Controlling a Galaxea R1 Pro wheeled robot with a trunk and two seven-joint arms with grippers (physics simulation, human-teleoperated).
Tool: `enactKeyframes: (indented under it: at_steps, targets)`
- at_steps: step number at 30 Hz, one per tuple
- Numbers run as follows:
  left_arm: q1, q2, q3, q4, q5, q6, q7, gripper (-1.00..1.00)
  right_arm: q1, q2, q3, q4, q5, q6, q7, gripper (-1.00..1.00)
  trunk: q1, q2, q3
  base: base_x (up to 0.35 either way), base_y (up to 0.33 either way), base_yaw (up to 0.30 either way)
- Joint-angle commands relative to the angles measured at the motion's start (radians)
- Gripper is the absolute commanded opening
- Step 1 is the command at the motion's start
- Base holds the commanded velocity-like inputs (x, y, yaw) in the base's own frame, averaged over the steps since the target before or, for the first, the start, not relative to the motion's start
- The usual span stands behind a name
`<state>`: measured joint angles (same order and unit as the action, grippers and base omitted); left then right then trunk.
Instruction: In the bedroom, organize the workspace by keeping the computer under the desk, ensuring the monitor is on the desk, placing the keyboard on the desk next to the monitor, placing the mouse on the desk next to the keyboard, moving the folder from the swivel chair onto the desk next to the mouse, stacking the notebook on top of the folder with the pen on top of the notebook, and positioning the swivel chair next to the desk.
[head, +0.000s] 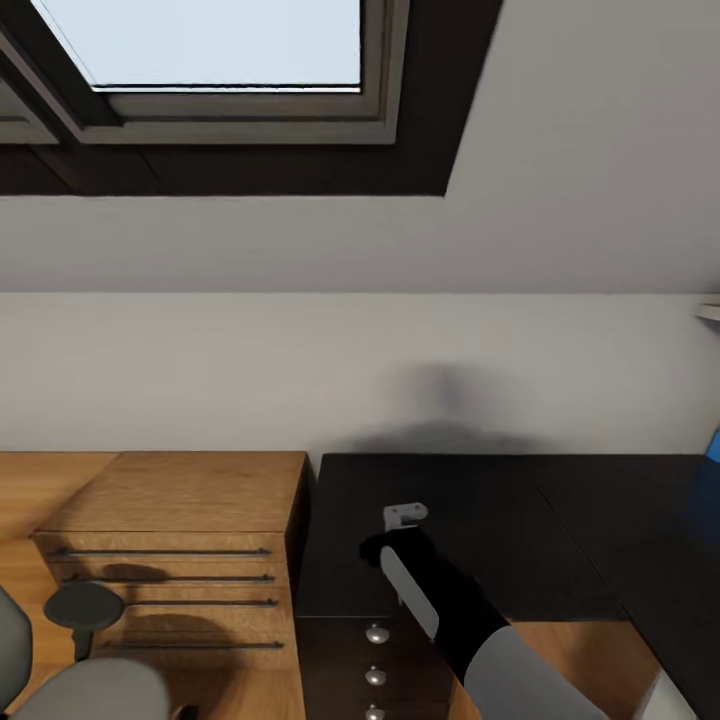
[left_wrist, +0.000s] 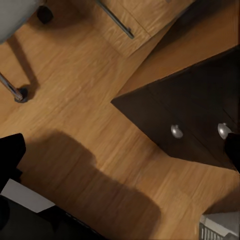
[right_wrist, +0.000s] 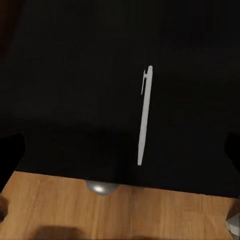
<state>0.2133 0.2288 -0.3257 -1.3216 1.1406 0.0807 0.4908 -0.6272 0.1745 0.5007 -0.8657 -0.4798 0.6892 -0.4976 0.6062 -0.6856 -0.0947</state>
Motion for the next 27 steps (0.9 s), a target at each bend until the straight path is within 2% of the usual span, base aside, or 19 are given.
enactKeyframes:
  at_steps: [1, 9, 12, 15, 19, 27]
  targets:
    - [0.0, 0.001, -0.001, -0.002, 0.003, 0.002, 0.007, 1.0, -0.002, 0.0, 0.0, 0.006, -0.009, 0.001, -0.01, 1.0, 0.001, -0.001, -0.001, 0.342, 0.0, 0.03]
    - [0.0, 0.0, -0.001, -0.002, 0.002, 0.002, 0.009, 1.0, -0.034, 0.0, -0.038, 0.075, -0.01, 0.0, -0.01, 1.0, 0.001, -0.001, -0.001, 0.33, 0.0, 0.012]
    - [0.0, -0.001, -0.001, -0.004, 0.009, 0.003, 0.011, 1.0, -0.076, 0.0, -0.067, 0.155, -0.019, 0.0, -0.01, 1.0, 0.001, -0.001, -0.001, 0.125, 0.0, 0.002]
    - [0.0, -0.002, -0.001, -0.006, 0.016, 0.005, 0.011, 1.0, -0.104, 0.0, -0.08, 0.21, -0.048, 0.0, -0.009, 1.0, 0.001, -0.001, -0.001, 0.058, 0.0, 0.001]
    - [0.003, -0.013, 0.0, -0.009, 0.023, 0.009, 0.01, 1.0, -0.138, 0.0, -0.09, 0.27, -0.108, 0.0, -0.009, 1.0, 0.001, -0.001, -0.001, 0.025, 0.0, 0.0]
    - [0.004, -0.018, 0.002, -0.015, 0.058, 0.013, 0.011, 1.0, -0.156, 0.0, -0.094, 0.306, -0.14, 0.0, -0.009, 1.0, 0.032, -0.057, -0.026, 0.006, 0.0, 0.0]
